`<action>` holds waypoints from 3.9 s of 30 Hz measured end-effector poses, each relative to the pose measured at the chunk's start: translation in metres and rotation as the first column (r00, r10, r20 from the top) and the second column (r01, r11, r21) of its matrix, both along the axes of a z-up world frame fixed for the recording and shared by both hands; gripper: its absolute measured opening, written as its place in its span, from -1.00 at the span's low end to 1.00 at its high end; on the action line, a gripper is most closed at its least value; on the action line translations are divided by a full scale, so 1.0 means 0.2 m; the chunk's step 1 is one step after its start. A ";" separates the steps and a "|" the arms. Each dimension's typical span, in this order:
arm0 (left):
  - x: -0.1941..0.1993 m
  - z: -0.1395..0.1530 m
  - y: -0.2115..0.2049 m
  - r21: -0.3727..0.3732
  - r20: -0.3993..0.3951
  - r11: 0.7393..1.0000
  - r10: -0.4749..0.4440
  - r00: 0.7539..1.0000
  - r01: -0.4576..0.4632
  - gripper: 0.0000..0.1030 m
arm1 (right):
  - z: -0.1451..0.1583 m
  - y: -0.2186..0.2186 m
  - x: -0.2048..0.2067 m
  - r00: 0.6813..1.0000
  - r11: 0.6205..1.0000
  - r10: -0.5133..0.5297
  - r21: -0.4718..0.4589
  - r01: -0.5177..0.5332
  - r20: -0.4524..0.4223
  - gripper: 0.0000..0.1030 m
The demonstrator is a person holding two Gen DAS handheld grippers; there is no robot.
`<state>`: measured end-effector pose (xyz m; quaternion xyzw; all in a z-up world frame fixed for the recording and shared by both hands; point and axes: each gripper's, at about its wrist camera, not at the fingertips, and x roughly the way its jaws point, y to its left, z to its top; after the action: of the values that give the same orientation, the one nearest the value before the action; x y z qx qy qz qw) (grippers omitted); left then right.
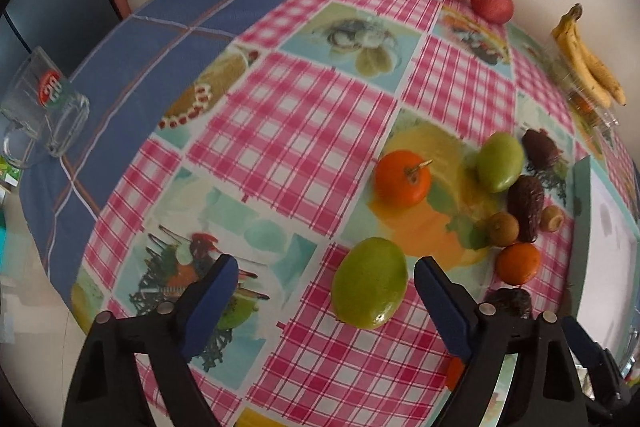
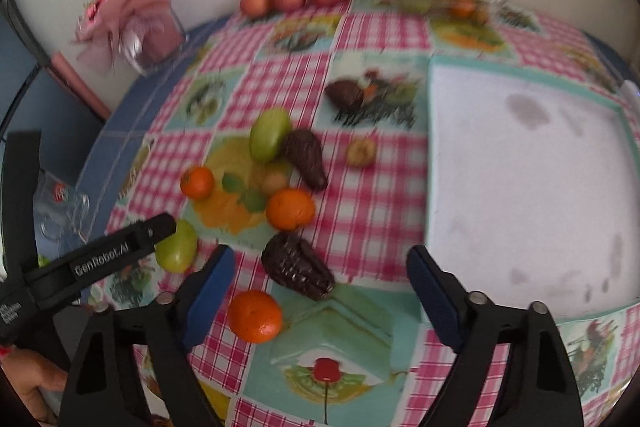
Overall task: Organize fruits
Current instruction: 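Grasp the green pear with the left tool while the right tool grasps a dark date, then carry the pear and date into the white tray and open both tools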
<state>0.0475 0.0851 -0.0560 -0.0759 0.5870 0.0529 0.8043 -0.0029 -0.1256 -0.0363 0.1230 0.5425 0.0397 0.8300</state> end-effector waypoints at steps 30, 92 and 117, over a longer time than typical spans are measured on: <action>-0.03 0.03 -0.01 -0.090 0.001 0.996 -0.018 1.000 0.018 -0.15 | -0.03 0.08 0.03 0.998 0.998 0.059 0.013 -0.059 -0.026 -0.13; -0.07 0.30 -1.07 -0.070 0.150 0.868 -0.478 0.865 0.492 -0.15 | 0.15 -1.01 -0.18 0.771 0.765 -0.632 -0.098 0.636 0.069 -0.31; 0.05 -0.01 -1.51 -0.037 0.099 0.787 -0.611 0.786 0.616 -0.14 | 0.00 -1.28 -0.03 0.730 0.719 -0.682 -0.144 0.680 0.048 -0.31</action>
<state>0.0583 -0.2171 -0.0583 0.0900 0.5480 -0.2341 0.7980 -0.0091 -0.3820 -0.0367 0.2504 0.4643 -0.3098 0.7910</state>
